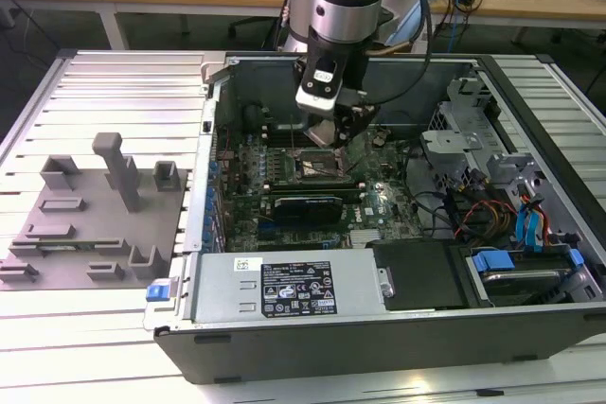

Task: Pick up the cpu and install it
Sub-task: 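Place the cpu into insertion slot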

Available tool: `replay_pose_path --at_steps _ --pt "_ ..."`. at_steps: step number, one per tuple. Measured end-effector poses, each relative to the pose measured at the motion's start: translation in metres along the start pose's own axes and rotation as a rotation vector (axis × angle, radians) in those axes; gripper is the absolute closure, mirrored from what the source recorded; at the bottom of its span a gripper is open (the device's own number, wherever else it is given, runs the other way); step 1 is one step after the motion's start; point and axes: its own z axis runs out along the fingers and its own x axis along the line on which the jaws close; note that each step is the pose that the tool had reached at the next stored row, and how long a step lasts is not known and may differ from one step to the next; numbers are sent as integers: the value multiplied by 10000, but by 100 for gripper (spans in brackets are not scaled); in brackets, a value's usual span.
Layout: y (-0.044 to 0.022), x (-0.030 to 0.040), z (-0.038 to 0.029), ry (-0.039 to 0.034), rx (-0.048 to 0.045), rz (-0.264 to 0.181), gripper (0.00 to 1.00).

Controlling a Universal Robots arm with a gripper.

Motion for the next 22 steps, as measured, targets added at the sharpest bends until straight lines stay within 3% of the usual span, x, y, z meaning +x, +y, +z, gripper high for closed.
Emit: replay_pose_path --at_steps 1,5,16,22 --pt "0 0 1 -20 -17 414 45" --pt "0 0 3 -64 -51 1278 45" --pt "0 0 11 -161 -126 3171 45" --pt "-1 -1 21 -228 -178 4491 45"
